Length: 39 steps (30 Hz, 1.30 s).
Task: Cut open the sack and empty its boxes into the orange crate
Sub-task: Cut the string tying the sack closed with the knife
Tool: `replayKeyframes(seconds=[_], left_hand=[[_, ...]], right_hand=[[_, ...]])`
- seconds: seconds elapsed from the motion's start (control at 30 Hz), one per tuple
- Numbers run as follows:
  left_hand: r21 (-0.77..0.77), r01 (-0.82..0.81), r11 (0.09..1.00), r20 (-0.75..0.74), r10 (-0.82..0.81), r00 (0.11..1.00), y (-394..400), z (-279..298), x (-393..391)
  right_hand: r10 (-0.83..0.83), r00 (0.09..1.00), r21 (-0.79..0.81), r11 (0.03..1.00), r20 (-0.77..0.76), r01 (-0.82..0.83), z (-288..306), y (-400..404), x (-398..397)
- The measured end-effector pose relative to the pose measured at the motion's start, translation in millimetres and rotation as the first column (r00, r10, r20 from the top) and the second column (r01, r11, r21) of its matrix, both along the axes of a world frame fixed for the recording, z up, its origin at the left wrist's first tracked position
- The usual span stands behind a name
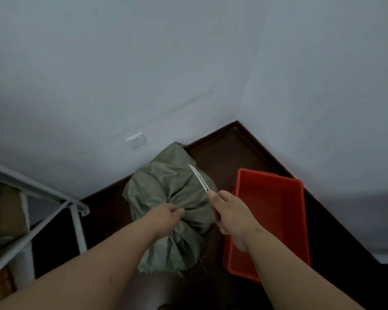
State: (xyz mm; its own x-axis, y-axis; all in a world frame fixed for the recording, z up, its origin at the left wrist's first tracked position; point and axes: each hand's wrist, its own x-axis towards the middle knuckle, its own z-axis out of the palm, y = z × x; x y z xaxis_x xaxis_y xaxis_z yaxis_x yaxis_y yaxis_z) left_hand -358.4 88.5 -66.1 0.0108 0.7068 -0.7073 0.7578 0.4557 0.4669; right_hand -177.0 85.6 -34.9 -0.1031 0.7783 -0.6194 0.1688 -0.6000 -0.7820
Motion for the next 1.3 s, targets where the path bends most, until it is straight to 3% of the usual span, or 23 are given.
replayKeyframes(seconds=[0.17,0.33,0.47,0.67,0.87,1.03,1.13,1.17,1.3], left_hand=[[-0.014,-0.089,0.996,-0.009,0.089,0.996,-2,-57,-16],[-0.023,-0.179,0.984,-0.055,0.177,0.983,-20,-139,-25],[0.034,-0.220,0.975,-0.107,0.222,0.969,-29,-217,-36],[0.250,-0.327,0.911,-0.165,0.373,0.913,-18,-344,-64],[0.619,-0.160,0.769,-0.175,0.334,0.926,17,-436,-81],[0.721,0.090,0.688,-0.290,0.181,0.940,32,-474,-75],[0.787,0.248,0.565,-0.383,0.133,0.914,38,-473,-69],[0.782,0.272,0.562,-0.402,0.120,0.908,39,-472,-67],[0.665,0.290,0.688,-0.452,0.061,0.890,45,-473,-60]], right_hand=[[0.053,0.998,0.044,0.998,-0.015,-0.052,-58,19,-12],[0.068,0.994,0.040,0.997,0.080,-0.072,-145,20,-19],[0.121,0.976,0.015,0.992,0.181,-0.126,-231,15,-33],[0.085,0.980,-0.055,0.996,0.182,-0.076,-369,13,-70],[0.054,0.980,0.088,0.994,0.190,-0.072,-468,40,-95],[-0.067,0.994,0.134,0.989,0.085,0.056,-498,52,-107],[-0.144,0.989,0.167,0.976,0.026,0.138,-499,51,-112],[-0.152,0.988,0.184,0.972,0.026,0.144,-499,50,-113],[-0.168,0.984,0.214,0.965,0.052,0.154,-501,47,-112]])
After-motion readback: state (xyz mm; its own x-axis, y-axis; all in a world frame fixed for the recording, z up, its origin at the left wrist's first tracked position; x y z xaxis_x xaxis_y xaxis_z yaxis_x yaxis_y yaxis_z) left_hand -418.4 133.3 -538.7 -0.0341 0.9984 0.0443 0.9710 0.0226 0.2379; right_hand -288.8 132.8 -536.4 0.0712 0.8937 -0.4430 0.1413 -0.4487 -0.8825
